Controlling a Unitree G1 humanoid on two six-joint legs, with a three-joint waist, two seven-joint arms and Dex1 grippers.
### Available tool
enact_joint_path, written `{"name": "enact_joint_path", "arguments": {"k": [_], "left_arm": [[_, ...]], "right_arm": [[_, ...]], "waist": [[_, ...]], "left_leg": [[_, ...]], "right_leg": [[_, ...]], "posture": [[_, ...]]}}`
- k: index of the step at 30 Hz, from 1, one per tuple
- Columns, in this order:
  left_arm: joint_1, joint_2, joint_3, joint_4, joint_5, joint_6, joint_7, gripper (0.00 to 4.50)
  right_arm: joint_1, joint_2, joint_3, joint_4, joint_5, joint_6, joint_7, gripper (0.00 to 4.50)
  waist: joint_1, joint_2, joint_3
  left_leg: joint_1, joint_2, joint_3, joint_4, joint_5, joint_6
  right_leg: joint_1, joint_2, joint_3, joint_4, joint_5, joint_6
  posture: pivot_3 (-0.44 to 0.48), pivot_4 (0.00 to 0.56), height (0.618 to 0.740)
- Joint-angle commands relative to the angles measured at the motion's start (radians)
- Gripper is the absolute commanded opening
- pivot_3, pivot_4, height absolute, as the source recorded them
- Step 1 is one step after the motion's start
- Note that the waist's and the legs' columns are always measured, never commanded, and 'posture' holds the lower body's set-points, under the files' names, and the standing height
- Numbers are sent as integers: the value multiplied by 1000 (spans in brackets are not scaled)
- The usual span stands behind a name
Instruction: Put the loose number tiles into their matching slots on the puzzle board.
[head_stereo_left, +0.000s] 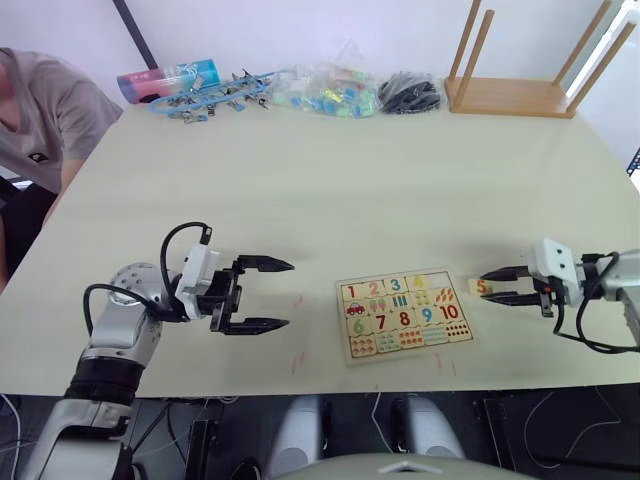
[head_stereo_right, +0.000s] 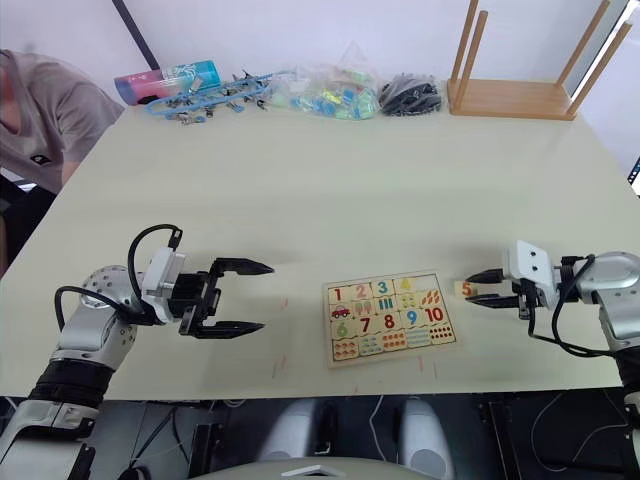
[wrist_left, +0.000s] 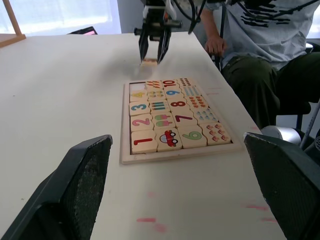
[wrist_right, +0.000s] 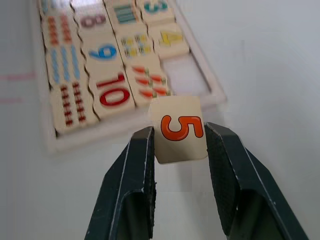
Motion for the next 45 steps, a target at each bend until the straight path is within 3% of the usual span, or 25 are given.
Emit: {"name": "enact_joint_path", "arguments": {"k": [1, 8, 22, 45], "left_arm": [[-3, 0, 19, -20, -14, -11, -31, 4500], [6, -29, 53, -33, 3, -2, -24, 4500], [40, -38, 78, -58, 13, 7, -19, 4500], [57, -50, 85, -66, 21, 2, -24, 4500]], "right_arm": [[-25, -20, -17, -110, 22, 123, -43, 905], [-130, -29, 102, -266, -34, 333, -67, 905], [-323, 2, 307, -246, -231, 393, -71, 905], [-353, 21, 405, -288, -362, 436, -53, 905]], "waist": [[2, 0, 0], [1, 0, 0], [-2, 0, 0], [-1, 0, 0]], "left_leg": [[0, 0, 0, 0, 0, 0], [0, 0, 0, 0, 0, 0], [-1, 0, 0, 1, -1, 1], [-2, 0, 0, 1, 0, 0]], "right_leg": [[0, 0, 0, 0, 0, 0], [0, 0, 0, 0, 0, 0], [-1, 0, 0, 0, 0, 0], [-1, 0, -1, 0, 0, 0]], "posture": [[0, 150, 740], [0, 150, 740], [0, 150, 740], [0, 150, 740]]}}
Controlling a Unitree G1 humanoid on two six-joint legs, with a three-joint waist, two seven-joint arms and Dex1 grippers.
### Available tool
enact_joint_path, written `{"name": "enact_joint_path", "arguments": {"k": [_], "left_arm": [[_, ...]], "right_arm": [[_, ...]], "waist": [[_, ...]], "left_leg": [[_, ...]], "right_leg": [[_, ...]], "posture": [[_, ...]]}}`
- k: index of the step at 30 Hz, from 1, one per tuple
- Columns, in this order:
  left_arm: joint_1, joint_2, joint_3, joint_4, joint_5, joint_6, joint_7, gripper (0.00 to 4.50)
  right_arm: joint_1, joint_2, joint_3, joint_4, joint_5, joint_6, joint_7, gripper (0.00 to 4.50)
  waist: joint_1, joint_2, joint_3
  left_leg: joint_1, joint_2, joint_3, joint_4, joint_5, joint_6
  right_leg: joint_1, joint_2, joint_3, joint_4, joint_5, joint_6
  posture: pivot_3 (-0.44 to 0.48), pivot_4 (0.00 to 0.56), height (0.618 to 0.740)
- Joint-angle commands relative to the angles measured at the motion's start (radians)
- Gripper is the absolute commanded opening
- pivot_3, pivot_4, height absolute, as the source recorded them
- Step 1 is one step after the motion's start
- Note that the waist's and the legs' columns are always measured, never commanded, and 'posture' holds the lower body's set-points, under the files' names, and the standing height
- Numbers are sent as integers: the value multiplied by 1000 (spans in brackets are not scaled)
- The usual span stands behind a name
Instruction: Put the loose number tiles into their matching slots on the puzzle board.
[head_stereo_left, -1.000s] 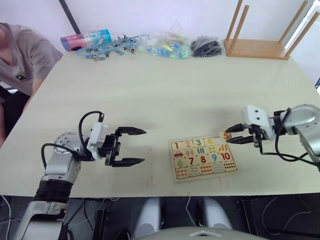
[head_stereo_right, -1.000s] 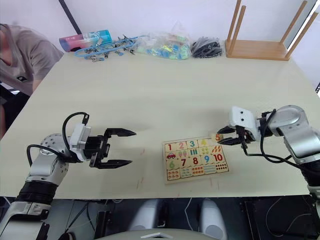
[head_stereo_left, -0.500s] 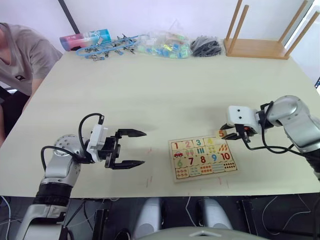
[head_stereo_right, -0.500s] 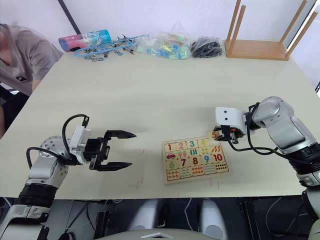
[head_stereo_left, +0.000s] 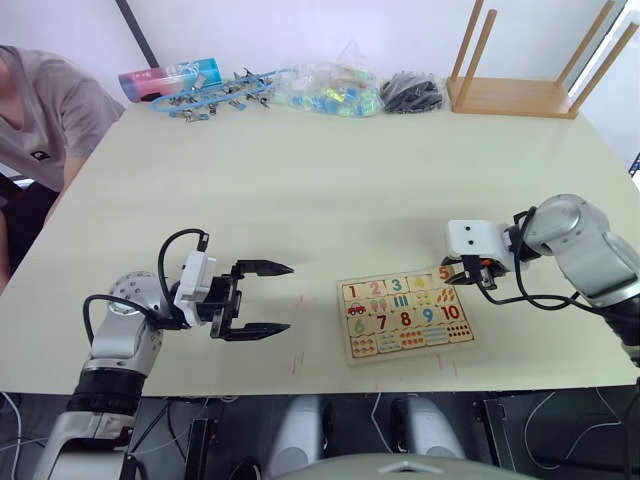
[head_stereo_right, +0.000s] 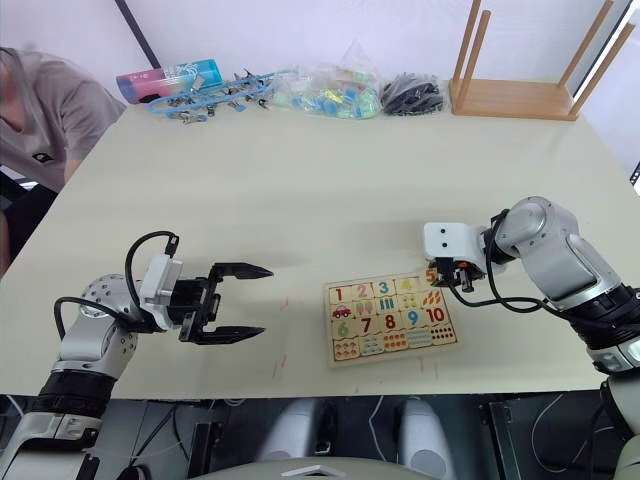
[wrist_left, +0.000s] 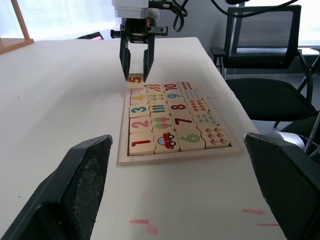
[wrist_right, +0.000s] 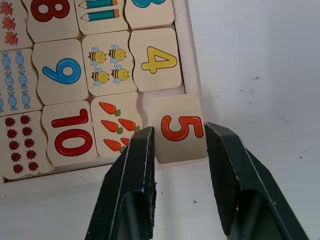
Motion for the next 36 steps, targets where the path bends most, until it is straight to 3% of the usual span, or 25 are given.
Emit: {"name": "enact_joint_path", "arguments": {"k": [1, 31, 33, 35, 36], "left_arm": [[6, 1, 30, -28, -1, -10, -25, 4500], [11, 7, 24, -20, -4, -19, -31, 4500], [12, 7, 24, -21, -5, -19, -31, 4500], [12, 8, 24, -21, -6, -20, -31, 4500], [12, 8, 23, -20, -6, -21, -31, 4500]], "right_arm": [[-8, -1, -1, -33, -8, -4, 10, 905], [24, 22, 8, -28, -44, -31, -1, 905], [27, 19, 8, -29, -44, -38, 0, 1952], [27, 17, 5, -27, -44, -40, 1, 2701], [25, 16, 3, -25, -43, -41, 2, 3504]], "waist": [[0, 0, 0], [0, 0, 0], [0, 0, 0], [0, 0, 0], [0, 0, 0]], "left_leg": [[0, 0, 0, 0, 0, 0], [0, 0, 0, 0, 0, 0], [0, 0, 0, 0, 0, 0], [0, 0, 0, 0, 0, 0], [0, 0, 0, 0, 0, 0]], "right_leg": [[0, 0, 0, 0, 0, 0], [0, 0, 0, 0, 0, 0], [0, 0, 0, 0, 0, 0], [0, 0, 0, 0, 0, 0], [0, 0, 0, 0, 0, 0]], "posture": [[0, 150, 740], [0, 150, 740], [0, 150, 740], [0, 150, 740], [0, 150, 740]]}}
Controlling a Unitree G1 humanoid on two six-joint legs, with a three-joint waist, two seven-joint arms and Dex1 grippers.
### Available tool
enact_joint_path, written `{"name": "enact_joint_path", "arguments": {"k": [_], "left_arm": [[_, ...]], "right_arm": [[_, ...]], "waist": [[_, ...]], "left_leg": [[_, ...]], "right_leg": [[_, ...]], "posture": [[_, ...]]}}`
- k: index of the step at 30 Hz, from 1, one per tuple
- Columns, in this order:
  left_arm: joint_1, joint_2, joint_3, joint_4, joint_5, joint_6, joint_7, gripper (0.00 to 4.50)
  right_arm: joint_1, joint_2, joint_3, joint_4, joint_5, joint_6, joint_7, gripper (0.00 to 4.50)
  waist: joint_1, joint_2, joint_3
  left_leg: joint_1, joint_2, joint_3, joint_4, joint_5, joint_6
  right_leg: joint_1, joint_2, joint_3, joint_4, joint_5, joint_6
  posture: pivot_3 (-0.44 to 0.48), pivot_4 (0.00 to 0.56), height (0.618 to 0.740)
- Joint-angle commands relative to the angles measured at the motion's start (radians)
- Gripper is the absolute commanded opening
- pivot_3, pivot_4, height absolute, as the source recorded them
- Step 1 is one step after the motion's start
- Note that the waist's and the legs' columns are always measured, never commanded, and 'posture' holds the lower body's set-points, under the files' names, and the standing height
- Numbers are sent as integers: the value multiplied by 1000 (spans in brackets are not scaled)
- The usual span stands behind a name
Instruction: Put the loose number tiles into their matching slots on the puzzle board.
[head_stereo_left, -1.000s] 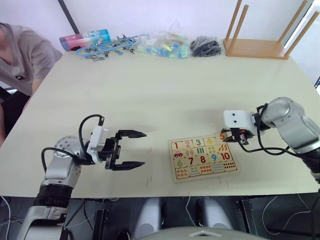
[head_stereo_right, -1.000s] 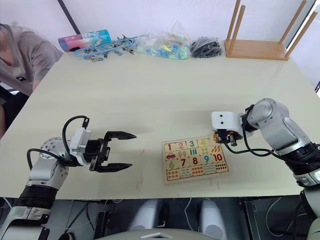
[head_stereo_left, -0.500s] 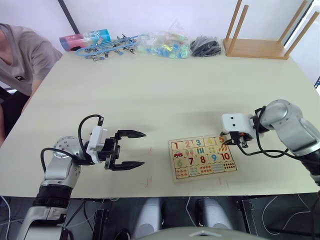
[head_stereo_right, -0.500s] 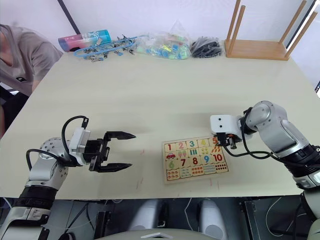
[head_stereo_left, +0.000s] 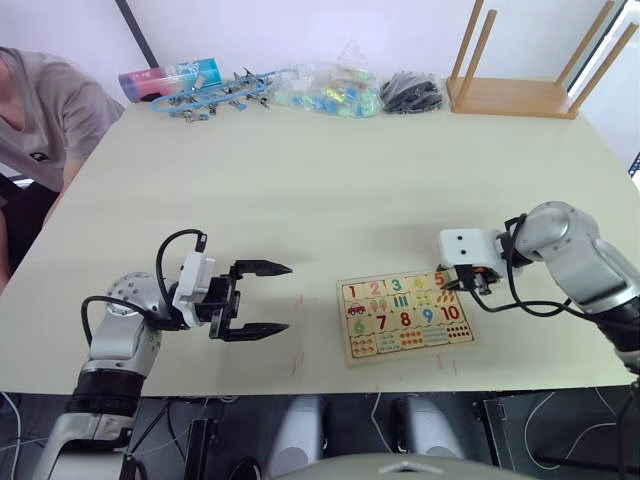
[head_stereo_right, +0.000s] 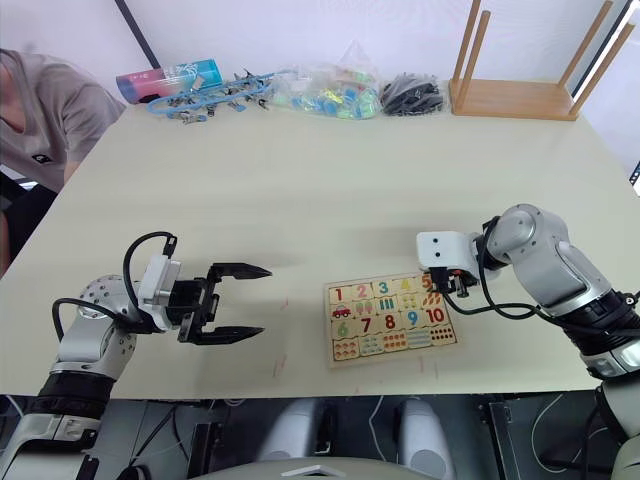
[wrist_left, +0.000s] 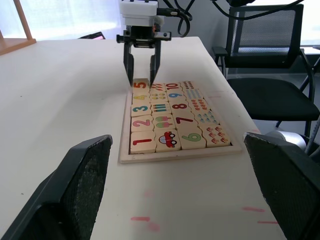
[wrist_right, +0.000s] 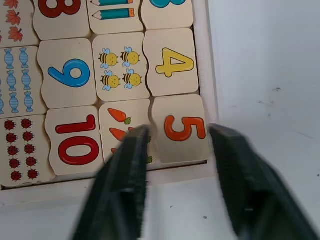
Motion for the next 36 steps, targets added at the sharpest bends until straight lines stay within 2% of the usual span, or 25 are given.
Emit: {"name": "enact_joint_path", "arguments": {"k": [1, 3, 4, 9, 12, 13, 14, 15, 16, 18, 19, 20, 22, 27, 36], "left_arm": [[4, 8, 14, -19, -8, -16, -30, 4500], [4, 9, 14, -18, -7, -17, -30, 4500], [5, 10, 14, -18, -8, -18, -30, 4500], [4, 8, 17, -15, -6, -21, -30, 4500], [4, 5, 20, -13, -5, -21, -30, 4500], [5, 5, 21, -13, -5, -22, -30, 4500], [5, 5, 21, -12, -5, -22, -30, 4500], [5, 4, 21, -11, -4, -22, -30, 4500], [5, 4, 21, -10, -4, -22, -30, 4500], [1, 2, 20, -7, -2, -22, -30, 4500], [-1, 1, 20, -6, -1, -22, -30, 4500], [-3, 1, 18, -4, -1, -21, -30, 4500], [-7, 0, 16, -1, 0, -20, -30, 4500], [-20, 1, 9, 6, 0, -16, -30, 4500], [-31, 7, 10, 10, 2, -11, -30, 4500]], "right_arm": [[-2, -10, -16, -4, -1, -5, 4, 3663], [-8, -17, -27, 2, 4, -3, 8, 4394], [-10, -23, -36, 3, 10, -4, 13, 4475], [-4, -28, -112, -3, 94, 44, 21, 4475], [64, -16, -220, -12, 194, 44, 1, 4475], [85, -13, -249, -18, 219, 49, -10, 3965], [115, -11, -281, -18, 241, 40, -24, 3789], [141, -8, -305, -17, 259, 24, -36, 3241], [157, -7, -320, -17, 269, 11, -44, 2976], [202, 25, -376, -11, 309, -16, -87, 1883], [220, 40, -398, -8, 326, -30, -105, 1539], [249, 60, -423, -6, 344, -45, -125, 866], [291, 90, -450, 1, 363, -77, -153, 127], [366, 158, -473, 41, 377, -158, -216, 50], [438, 188, -427, 131, 324, -251, -272, 50]], "waist": [[0, 0, 0], [0, 0, 0], [0, 0, 0], [0, 0, 0], [4, 0, 0], [6, 0, 0], [6, 0, 0], [7, 0, 0], [7, 0, 0], [5, 0, 0], [5, -1, 0], [3, 0, 0], [3, -1, 0], [4, -1, 0], [4, -1, 0]], "left_leg": [[0, 0, 0, 0, 0, 0], [0, 0, 0, 0, 0, 0], [0, 0, 0, 0, 0, 0], [0, 0, 0, 0, 0, 0], [0, 0, 0, 0, 0, 0], [0, 0, 0, 0, 0, 0], [0, 0, 0, 0, 0, 0], [0, 0, 0, 0, 0, 0], [0, 0, 0, 0, 0, 0], [0, 0, 0, 0, 0, 0], [0, 0, 0, 0, 0, 1], [0, 1, 0, 0, -1, 1], [0, 0, 0, 0, -1, 1], [0, 0, 0, 0, -1, 1], [0, 0, 0, 0, 0, 1]], "right_leg": [[0, 0, 0, 0, 0, 0], [0, 0, 0, 0, 0, 0], [0, 0, 0, 0, 0, 0], [0, 0, 0, 0, 0, 0], [0, 0, 0, 0, 0, 0], [0, 0, 0, 0, 0, 0], [0, 0, 0, -1, 0, 0], [0, -1, 0, -1, 0, 0], [0, -1, 0, 0, 0, 0], [0, -1, 0, 0, 0, 0], [0, 0, 0, 0, 0, 0], [0, 0, 0, 0, 0, 0], [0, 0, 0, 0, 0, 0], [0, 0, 0, 0, 0, 0], [0, 0, 0, 0, 0, 0]], "posture": [[0, 150, 740], [0, 150, 740], [0, 150, 740], [0, 150, 740], [0, 150, 740], [0, 150, 740], [0, 150, 740], [0, 150, 740], [0, 150, 740], [0, 150, 740], [0, 150, 740], [0, 150, 740], [0, 150, 740], [0, 150, 740], [0, 150, 740]]}}
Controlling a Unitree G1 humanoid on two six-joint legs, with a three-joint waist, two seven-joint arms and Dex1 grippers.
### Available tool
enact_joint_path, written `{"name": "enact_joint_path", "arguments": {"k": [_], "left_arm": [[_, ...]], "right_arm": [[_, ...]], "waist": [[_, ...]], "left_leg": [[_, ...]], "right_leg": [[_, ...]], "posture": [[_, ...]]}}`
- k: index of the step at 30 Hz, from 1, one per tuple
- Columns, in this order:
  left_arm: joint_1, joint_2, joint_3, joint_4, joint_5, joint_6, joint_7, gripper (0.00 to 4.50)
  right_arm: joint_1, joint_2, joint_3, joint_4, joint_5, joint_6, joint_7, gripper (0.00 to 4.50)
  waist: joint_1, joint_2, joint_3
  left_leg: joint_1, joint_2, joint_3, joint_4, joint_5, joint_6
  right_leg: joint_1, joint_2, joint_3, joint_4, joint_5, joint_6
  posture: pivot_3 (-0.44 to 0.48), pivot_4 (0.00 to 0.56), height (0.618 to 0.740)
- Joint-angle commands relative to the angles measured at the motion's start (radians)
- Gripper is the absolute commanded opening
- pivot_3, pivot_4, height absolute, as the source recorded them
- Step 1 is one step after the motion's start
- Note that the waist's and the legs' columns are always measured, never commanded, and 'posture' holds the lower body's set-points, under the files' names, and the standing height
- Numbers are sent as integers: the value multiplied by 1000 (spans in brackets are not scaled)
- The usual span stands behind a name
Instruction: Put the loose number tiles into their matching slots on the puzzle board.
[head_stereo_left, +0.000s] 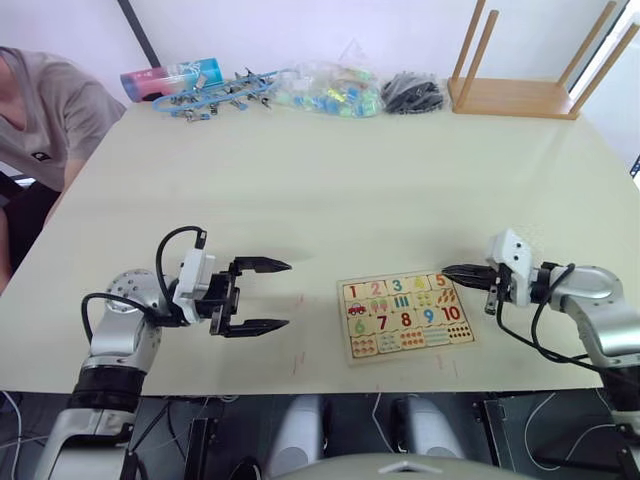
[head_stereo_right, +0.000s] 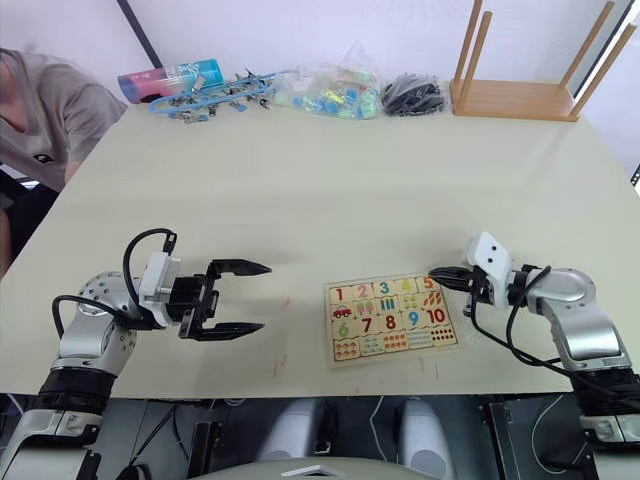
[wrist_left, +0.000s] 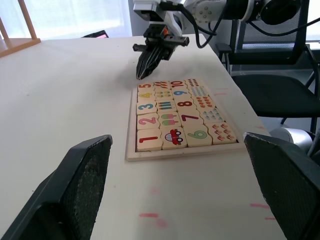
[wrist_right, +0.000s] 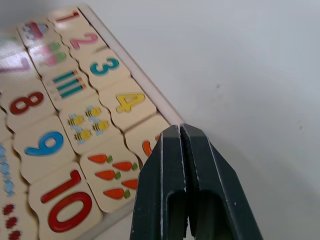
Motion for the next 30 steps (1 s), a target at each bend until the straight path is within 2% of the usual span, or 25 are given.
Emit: {"name": "enact_joint_path", "arguments": {"k": [1, 7, 11, 15, 20, 24, 27, 30], "left_arm": [[-7, 11, 6, -9, -12, -1, -30, 4500], [-4, 5, 20, -10, -10, 18, -22, 4500], [19, -8, 51, -32, -30, 78, 41, 4500], [78, -38, 114, -69, -44, 151, 175, 4500], [140, -52, 164, -105, -42, 190, 265, 4500], [205, -51, 206, -131, -18, 210, 345, 4500], [254, -47, 235, -146, 9, 214, 411, 4500], [285, -48, 254, -163, 32, 222, 471, 4500]], "right_arm": [[17, -2, 9, 13, -21, -41, -21, 50], [25, 5, -13, 6, 8, -44, -47, 50], [59, 16, -79, -30, 66, -58, -75, 50], [175, 33, -191, -113, 146, -44, -129, 50], [302, 52, -289, -180, 162, -81, -194, 50], [436, 79, -383, -209, 193, -130, -207, 1151], [548, 98, -447, -215, 221, -175, -188, 2706], [629, 126, -491, -216, 244, -225, -175, 3823]], "waist": [[-2, 0, 0], [-2, 0, 0], [1, 0, 0], [2, 0, 0], [3, 0, 0], [5, 0, 0], [10, 0, 0], [14, 0, 0]], "left_leg": [[0, 0, 0, 0, 0, 0], [1, 0, 0, 0, 0, 0], [0, 0, 0, 0, 0, 0], [0, 1, 0, 0, 0, 0], [1, 1, 0, 0, 0, 1], [1, 1, 0, 0, -1, 1], [2, 1, 0, 0, -1, 1], [3, 1, 0, 0, -1, 1]], "right_leg": [[0, 0, 0, 0, 0, 0], [1, 0, 0, 0, 0, 0], [1, 0, 0, 0, 0, 0], [1, 0, 0, 0, 0, 0], [1, 0, 0, 0, 0, 0], [1, 0, 0, 0, 0, 0], [2, -1, 0, 0, 0, 0], [2, 0, 1, 0, 0, 0]], "posture": [[0, 150, 740], [0, 150, 740], [0, 150, 740], [0, 150, 740], [0, 150, 740], [0, 150, 740], [0, 150, 740], [0, 150, 740]]}}
